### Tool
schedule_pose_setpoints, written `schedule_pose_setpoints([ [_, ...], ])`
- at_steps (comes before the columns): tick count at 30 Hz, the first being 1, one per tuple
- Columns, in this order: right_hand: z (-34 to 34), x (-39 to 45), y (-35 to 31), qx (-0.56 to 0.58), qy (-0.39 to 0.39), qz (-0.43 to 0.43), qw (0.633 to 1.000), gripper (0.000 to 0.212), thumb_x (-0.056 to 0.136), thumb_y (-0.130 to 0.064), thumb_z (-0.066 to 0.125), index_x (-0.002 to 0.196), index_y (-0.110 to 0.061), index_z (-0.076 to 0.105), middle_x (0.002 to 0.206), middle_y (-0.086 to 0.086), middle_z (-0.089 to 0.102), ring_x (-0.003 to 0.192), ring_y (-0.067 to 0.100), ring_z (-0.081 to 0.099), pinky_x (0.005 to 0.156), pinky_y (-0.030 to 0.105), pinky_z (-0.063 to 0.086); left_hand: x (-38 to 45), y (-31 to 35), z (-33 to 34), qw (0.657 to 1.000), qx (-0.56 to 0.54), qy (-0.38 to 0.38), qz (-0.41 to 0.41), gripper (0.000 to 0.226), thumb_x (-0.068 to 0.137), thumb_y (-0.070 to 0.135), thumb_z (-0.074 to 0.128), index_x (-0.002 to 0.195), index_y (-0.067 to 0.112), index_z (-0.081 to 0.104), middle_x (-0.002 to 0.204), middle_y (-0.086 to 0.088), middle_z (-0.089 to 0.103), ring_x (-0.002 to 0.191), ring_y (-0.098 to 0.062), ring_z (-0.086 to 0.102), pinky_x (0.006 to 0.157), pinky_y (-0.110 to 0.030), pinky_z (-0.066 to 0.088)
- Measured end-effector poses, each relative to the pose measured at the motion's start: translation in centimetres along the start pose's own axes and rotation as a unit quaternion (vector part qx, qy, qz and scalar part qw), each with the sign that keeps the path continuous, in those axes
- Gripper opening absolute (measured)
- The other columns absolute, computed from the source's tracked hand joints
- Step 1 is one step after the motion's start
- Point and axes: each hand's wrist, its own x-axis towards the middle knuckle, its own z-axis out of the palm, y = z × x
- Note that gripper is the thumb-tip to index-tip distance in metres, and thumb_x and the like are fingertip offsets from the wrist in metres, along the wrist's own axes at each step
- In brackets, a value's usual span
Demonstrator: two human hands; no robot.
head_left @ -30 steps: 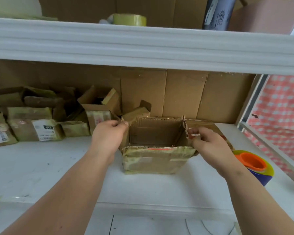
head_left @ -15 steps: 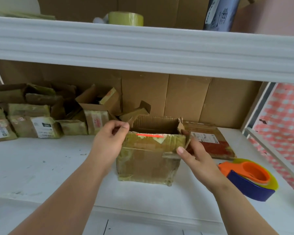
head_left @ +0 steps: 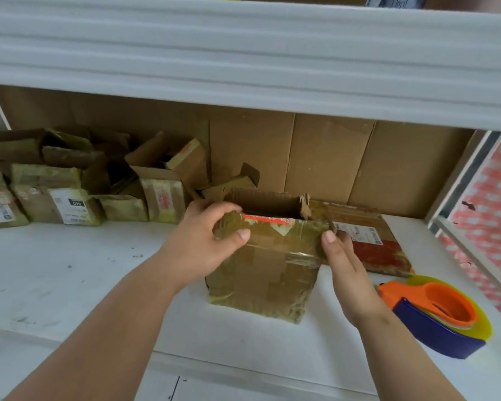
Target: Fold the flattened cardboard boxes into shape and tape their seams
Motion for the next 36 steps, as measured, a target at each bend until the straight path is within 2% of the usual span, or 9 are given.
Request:
schedule_pose_setpoints([
  [3, -0.7, 0.6, 1.6, 0.042, 0.006, 0.031, 0.999, 0.085, 0.07, -0.096, 0.039, 0.143, -0.051, 0.042, 0.154, -0.02, 0.038, 0.146, 0.009, 0.029, 0.123, 0.046, 0.016, 0.1, 0.9, -0.9, 0.994, -0.102, -0.023, -0.029, 0.027, 0.092, 0.056, 0.052, 0.097, 0.033, 0.068, 0.11, 0.008, 0.062, 0.104, -0.009, 0.057, 0.091, -0.031, 0.047],
  [8, -0.8, 1.4, 1.5, 0.087, 0.023, 0.046, 0.995, 0.032, 0.095, -0.065, 0.04, 0.117, -0.056, 0.062, 0.145, -0.012, 0.05, 0.142, 0.015, 0.036, 0.121, 0.045, 0.021, 0.3, 0.5, -0.4, 0.984, -0.166, 0.022, -0.06, 0.04, 0.098, 0.045, 0.051, 0.079, 0.02, 0.076, 0.096, 0.031, 0.054, 0.095, 0.008, 0.049, 0.089, -0.027, 0.036],
  [12, -0.7, 1.9, 1.3, 0.069, 0.008, 0.026, 0.997, 0.034, 0.095, -0.031, 0.062, 0.125, -0.046, 0.061, 0.138, -0.011, 0.055, 0.133, 0.011, 0.045, 0.11, 0.036, 0.035, -0.1, -0.4, 0.1, 0.995, -0.096, 0.009, -0.025, 0.036, 0.093, 0.054, 0.051, 0.081, 0.02, 0.055, 0.091, -0.005, 0.064, 0.09, -0.021, 0.06, 0.079, -0.041, 0.049],
  [16, -0.7, 2.0, 1.1, 0.065, 0.031, 0.021, 0.997, 0.044, 0.085, -0.017, 0.073, 0.123, -0.037, 0.064, 0.12, -0.012, 0.069, 0.115, 0.011, 0.06, 0.098, 0.034, 0.045, -1.2, -1.0, 0.3, 0.999, -0.021, 0.006, 0.024, 0.041, 0.081, 0.069, 0.041, 0.105, 0.036, 0.042, 0.089, 0.008, 0.058, 0.078, -0.008, 0.058, 0.065, -0.023, 0.045],
  [21, -0.9, 1.6, 0.4, 0.011, -0.001, 0.03, 0.999, 0.024, 0.095, -0.028, 0.062, 0.113, -0.043, 0.065, 0.116, -0.034, 0.045, 0.098, -0.025, 0.043, 0.081, 0.015, 0.035, -1.0, -2.8, 0.4, 0.997, -0.055, 0.001, 0.048, 0.048, 0.08, 0.08, 0.043, 0.124, 0.062, 0.044, 0.131, 0.026, 0.052, 0.12, 0.0, 0.049, 0.099, -0.028, 0.046],
  [24, -1.0, 1.2, -0.1, -0.033, -0.007, 0.025, 0.999, 0.019, 0.1, -0.042, 0.049, 0.106, -0.046, 0.066, 0.123, -0.025, 0.043, 0.116, -0.006, 0.045, 0.088, 0.016, 0.034, -1.1, -2.6, 0.2, 0.996, -0.082, 0.006, 0.039, 0.042, 0.078, 0.069, 0.046, 0.116, 0.053, 0.058, 0.126, 0.032, 0.053, 0.121, 0.002, 0.047, 0.095, -0.018, 0.042],
  [29, -1.0, 0.4, -0.6, -0.045, 0.019, 0.042, 0.998, 0.073, 0.076, -0.092, 0.025, 0.119, -0.05, 0.067, 0.16, -0.011, 0.028, 0.149, 0.015, 0.02, 0.119, 0.045, 0.015, -1.2, -2.4, 0.4, 0.997, -0.057, 0.009, 0.045, 0.039, 0.078, 0.066, 0.046, 0.101, 0.043, 0.066, 0.111, 0.04, 0.049, 0.114, 0.013, 0.042, 0.088, -0.013, 0.037],
  [33, -1.8, -0.1, 0.0, -0.041, -0.026, 0.052, 0.997, 0.113, 0.063, -0.098, 0.026, 0.157, -0.035, 0.021, 0.161, -0.016, 0.019, 0.151, 0.012, 0.013, 0.12, 0.042, 0.011, -0.5, -3.2, 0.4, 0.998, -0.058, 0.0, 0.008, 0.033, 0.087, 0.067, 0.053, 0.111, 0.045, 0.058, 0.116, 0.012, 0.06, 0.107, -0.005, 0.059, 0.093, -0.033, 0.052],
  [36, -1.9, -0.7, -0.1, -0.04, -0.042, 0.02, 0.998, 0.107, 0.056, -0.103, 0.034, 0.146, -0.046, 0.038, 0.155, -0.026, 0.026, 0.144, -0.001, 0.018, 0.115, 0.032, 0.015, -0.1, -3.4, 0.5, 0.996, -0.086, 0.002, -0.004, 0.024, 0.096, 0.039, 0.058, 0.12, 0.04, 0.055, 0.119, 0.008, 0.063, 0.111, -0.01, 0.061, 0.097, -0.039, 0.053],
])
